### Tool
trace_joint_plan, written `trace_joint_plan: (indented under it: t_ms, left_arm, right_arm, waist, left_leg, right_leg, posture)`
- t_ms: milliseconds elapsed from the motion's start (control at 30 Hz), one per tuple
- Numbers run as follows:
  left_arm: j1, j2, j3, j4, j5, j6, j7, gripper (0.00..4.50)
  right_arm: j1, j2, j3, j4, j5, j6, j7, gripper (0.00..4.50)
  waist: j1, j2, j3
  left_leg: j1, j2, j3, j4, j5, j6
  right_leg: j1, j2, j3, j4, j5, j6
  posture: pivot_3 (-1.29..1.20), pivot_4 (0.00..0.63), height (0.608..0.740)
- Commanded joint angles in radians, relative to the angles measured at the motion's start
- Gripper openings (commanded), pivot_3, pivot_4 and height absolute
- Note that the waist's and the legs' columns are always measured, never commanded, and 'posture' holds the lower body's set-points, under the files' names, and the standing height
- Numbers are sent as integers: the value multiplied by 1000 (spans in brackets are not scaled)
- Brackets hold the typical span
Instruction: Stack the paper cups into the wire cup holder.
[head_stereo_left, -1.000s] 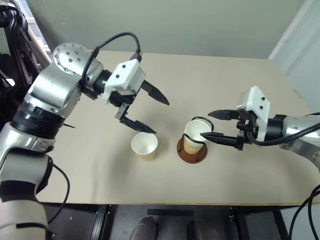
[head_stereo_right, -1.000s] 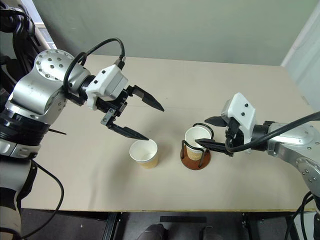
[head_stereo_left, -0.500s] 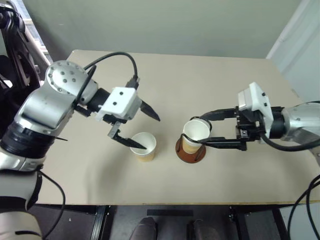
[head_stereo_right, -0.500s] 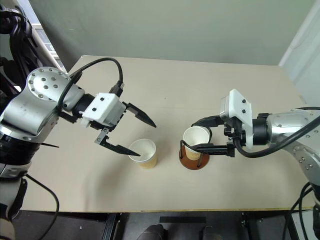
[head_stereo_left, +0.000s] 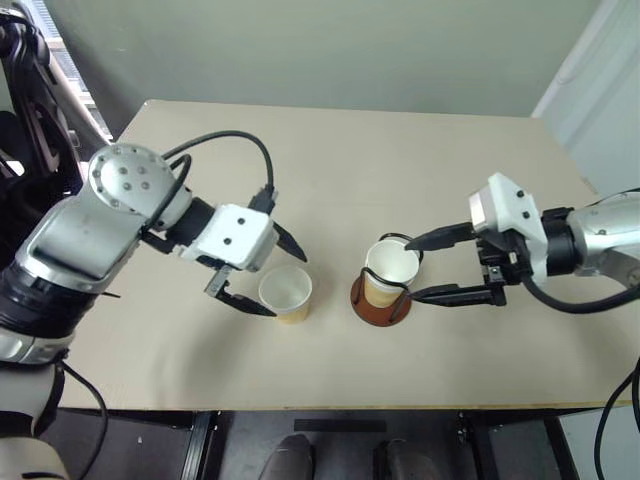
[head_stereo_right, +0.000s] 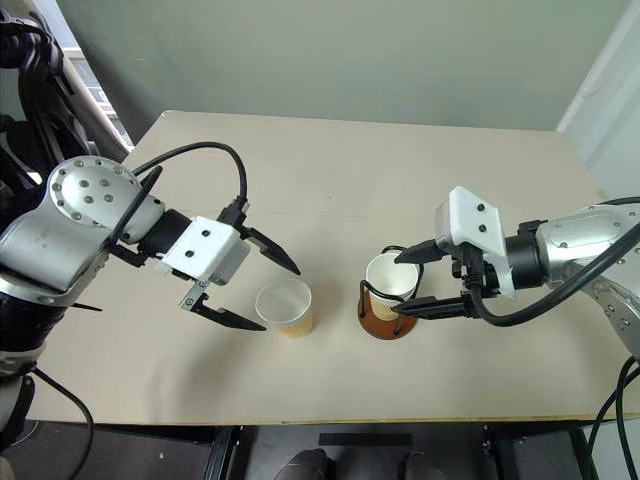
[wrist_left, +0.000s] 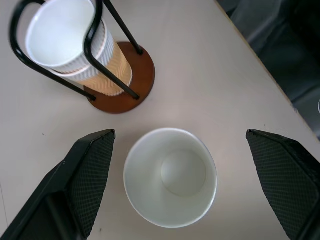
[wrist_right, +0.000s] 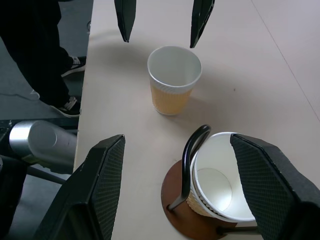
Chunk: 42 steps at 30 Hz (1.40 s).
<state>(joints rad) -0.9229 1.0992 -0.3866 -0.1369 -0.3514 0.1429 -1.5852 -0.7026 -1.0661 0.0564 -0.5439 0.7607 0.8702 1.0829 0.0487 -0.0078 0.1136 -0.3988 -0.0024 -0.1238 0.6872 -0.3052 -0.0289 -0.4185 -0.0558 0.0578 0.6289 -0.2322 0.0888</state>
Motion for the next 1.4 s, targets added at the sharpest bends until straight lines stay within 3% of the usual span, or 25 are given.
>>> trace_joint_plan:
  t_ms: [33, 1033, 1133, 1400]
  left_arm:
    - [8, 12, 1, -13, 48, -55, -29, 4483]
    - [97, -67, -57, 94, 229, -206, -29, 4483]
    - [89, -95, -66, 118, 248, -217, -29, 3955]
    - [17, -140, -77, 168, 195, -159, -29, 1005]
  right_arm:
    - [-11, 1, -15, -11, -13, -17, 7, 3380]
    - [18, 15, -42, -38, -2, 14, -35, 3380]
    - [18, 17, -42, -39, -2, 16, -41, 3380]
    - [28, 14, -46, -40, -3, 20, -54, 3380]
  waist:
    - [0, 0, 0]
    - [-2, 0, 0]
    - [-2, 0, 0]
    - [-2, 0, 0]
  left_leg:
    - [0, 0, 0, 0, 0, 0]
    - [0, 0, 0, -3, 0, 0]
    - [0, 0, 0, -3, 0, 0]
    - [0, 0, 0, -3, 0, 0]
  right_leg:
    - [0, 0, 0, 0, 0, 0]
    - [0, 0, 0, 0, 0, 0]
    - [0, 0, 0, 0, 0, 0]
    - [0, 0, 0, 1, 0, -1]
  posture:
    - [0, 150, 740]
    - [0, 150, 740]
    - [0, 150, 740]
    - [0, 150, 740]
